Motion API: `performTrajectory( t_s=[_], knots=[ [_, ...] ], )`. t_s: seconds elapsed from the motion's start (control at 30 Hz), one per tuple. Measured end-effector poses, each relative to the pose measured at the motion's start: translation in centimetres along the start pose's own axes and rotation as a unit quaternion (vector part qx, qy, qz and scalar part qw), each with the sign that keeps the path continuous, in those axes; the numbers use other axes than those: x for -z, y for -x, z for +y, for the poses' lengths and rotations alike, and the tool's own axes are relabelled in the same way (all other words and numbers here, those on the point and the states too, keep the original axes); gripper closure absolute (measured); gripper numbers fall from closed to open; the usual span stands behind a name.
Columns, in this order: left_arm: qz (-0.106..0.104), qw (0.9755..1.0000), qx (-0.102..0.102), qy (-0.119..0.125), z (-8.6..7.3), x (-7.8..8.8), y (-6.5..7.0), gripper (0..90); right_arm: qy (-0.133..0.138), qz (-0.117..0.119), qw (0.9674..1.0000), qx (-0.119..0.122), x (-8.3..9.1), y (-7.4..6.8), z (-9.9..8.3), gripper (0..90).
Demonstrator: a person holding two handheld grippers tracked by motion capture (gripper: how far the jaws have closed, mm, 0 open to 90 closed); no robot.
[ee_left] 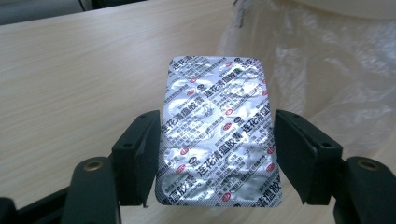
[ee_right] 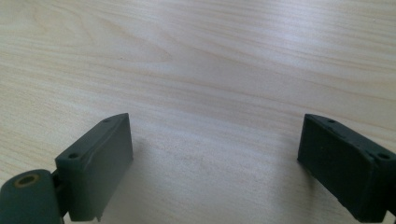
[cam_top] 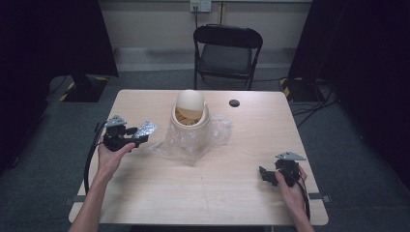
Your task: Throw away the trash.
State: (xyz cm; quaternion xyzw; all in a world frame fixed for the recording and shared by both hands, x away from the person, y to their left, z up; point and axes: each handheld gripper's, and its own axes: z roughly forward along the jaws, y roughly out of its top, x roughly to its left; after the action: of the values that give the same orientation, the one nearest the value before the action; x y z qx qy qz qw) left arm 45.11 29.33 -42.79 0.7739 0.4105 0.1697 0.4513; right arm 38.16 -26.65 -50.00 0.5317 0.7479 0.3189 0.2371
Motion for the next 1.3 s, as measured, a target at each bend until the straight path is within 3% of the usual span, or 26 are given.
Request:
performTrajectory(
  t_s=[0.3, 0.47, 0.77, 1.13, 1.3],
  knots=[
    [-0.025, 0.9992, -0.015, 0.026, 1.6, 1.3, 2.0, 34.2, 0.000, 0.000, 1.0000, 0.000, 0.0, 0.0, 0.0, 9.4],
    [-0.028, 0.9991, -0.019, 0.025, 2.0, 1.6, 2.4, 34.2, 0.000, 0.000, 1.0000, 0.000, 0.0, 0.0, 0.0, 9.4],
    [-0.056, 0.9966, -0.039, 0.047, 3.9, 2.4, 4.5, 34.2, 0.000, 0.000, 1.0000, 0.000, 0.0, 0.0, 0.0, 9.4],
    [-0.076, 0.9940, -0.063, 0.047, 5.6, 1.9, 6.1, 34.2, 0.000, -0.001, 1.0000, 0.000, 0.0, 0.0, 0.0, 9.4],
    [-0.087, 0.9935, -0.067, 0.030, 6.1, 0.3, 6.5, 34.2, 0.000, 0.000, 1.0000, 0.000, 0.0, 0.0, 0.0, 9.4]
  ],
)
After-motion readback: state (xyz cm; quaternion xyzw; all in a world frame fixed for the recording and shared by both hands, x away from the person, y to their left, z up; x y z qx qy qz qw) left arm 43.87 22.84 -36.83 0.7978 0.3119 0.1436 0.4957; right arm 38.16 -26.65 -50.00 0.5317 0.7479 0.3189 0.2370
